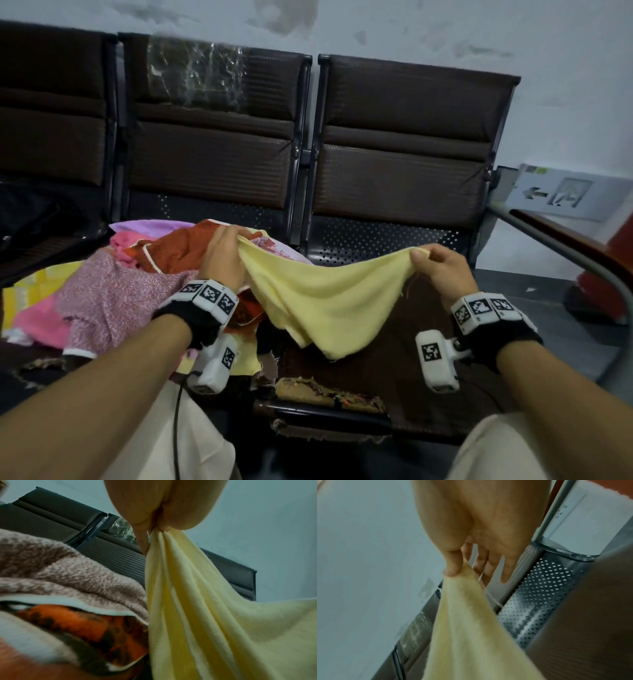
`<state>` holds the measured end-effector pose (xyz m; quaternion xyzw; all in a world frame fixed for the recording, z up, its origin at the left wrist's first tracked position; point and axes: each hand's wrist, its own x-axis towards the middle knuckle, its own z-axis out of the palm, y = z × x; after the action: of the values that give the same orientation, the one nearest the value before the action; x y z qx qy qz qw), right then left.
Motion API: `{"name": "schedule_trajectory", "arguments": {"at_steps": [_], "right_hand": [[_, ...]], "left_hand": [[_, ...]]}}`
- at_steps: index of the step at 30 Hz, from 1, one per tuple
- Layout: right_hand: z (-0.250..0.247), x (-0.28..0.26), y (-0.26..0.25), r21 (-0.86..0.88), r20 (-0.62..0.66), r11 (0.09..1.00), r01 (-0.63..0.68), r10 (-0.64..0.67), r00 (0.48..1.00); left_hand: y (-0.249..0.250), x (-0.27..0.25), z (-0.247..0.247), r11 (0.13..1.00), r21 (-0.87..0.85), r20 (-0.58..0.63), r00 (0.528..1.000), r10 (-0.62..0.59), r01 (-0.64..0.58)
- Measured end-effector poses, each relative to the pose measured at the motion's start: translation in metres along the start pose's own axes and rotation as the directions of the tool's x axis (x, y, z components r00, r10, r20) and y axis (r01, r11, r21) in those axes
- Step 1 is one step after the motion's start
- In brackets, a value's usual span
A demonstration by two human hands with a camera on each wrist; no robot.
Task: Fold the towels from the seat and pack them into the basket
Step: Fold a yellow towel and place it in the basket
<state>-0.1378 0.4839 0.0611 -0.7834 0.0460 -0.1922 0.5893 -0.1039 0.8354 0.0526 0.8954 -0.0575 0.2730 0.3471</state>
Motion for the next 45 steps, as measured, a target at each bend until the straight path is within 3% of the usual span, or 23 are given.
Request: {"name": "schedule_trajectory", "arguments": {"at_steps": [5, 10, 15, 18, 23, 28, 32, 35, 37, 40, 41, 43, 45], "right_hand": [[-0.004, 0.002, -0.051, 0.054, -0.183, 0.999, 0.005, 0.005, 0.983], [-0.020, -0.016, -0.098, -0.153, -0.275, 0.980, 0.127, -0.166, 0.947], [-0.048, -0.013, -0.144, -0.236, -0.413, 0.955, 0.180, -0.266, 0.871], [-0.057, -0.010, -0.152, -0.316, -0.431, 0.930, 0.185, -0.315, 0.846], [-0.052, 0.004, -0.102, -0.333, -0.407, 0.943, -0.013, -0.132, 0.904], [-0.046, 0.023, -0.040, -0.236, -0.396, 0.948, -0.213, 0.106, 0.912], [-0.035, 0.022, -0.008, 0.021, -0.239, 0.966, -0.257, 0.254, 0.937], [-0.022, 0.012, 0.000, 0.050, -0.032, 0.954, -0.296, 0.298, 0.954], [-0.015, 0.006, 0.001, 0.024, 0.154, 0.948, -0.319, 0.311, 0.938], [-0.010, 0.003, 0.000, 0.057, 0.447, 0.953, -0.297, 0.241, 0.861], [-0.009, 0.002, -0.001, 0.020, 0.492, 0.971, -0.237, 0.197, 0.848], [-0.005, 0.002, -0.001, -0.209, 0.517, 0.978, 0.014, 0.098, 0.850], [0.000, 0.002, -0.002, -0.506, 0.562, 0.806, 0.309, 0.036, 0.826]], "left_hand": [[0.032, 0.010, -0.023, 0.995, -0.091, -0.032, 0.999, 0.029, -0.031], [0.065, 0.022, -0.062, 0.981, -0.189, -0.109, 0.994, 0.015, -0.036], [0.086, 0.044, -0.099, 0.970, -0.241, -0.187, 0.982, -0.009, -0.037], [0.089, 0.052, -0.104, 0.974, -0.220, -0.204, 0.979, -0.002, -0.044], [0.069, 0.039, -0.058, 0.979, -0.193, -0.026, 0.997, -0.074, 0.068], [0.055, 0.041, -0.005, 0.925, -0.280, 0.186, 0.960, -0.209, 0.255], [0.059, 0.037, 0.032, 0.822, -0.440, 0.334, 0.915, -0.225, 0.363], [0.055, 0.021, 0.058, 0.742, -0.509, 0.436, 0.874, -0.215, 0.436], [0.047, 0.011, 0.072, 0.712, -0.531, 0.477, 0.857, -0.197, 0.459], [0.039, 0.009, 0.081, 0.725, -0.545, 0.494, 0.860, -0.130, 0.422], [0.038, 0.010, 0.082, 0.723, -0.555, 0.494, 0.863, -0.111, 0.411], [0.039, 0.010, 0.086, 0.750, -0.547, 0.492, 0.867, -0.071, 0.372], [0.044, 0.006, 0.092, 0.782, -0.524, 0.515, 0.857, -0.026, 0.339]]}}
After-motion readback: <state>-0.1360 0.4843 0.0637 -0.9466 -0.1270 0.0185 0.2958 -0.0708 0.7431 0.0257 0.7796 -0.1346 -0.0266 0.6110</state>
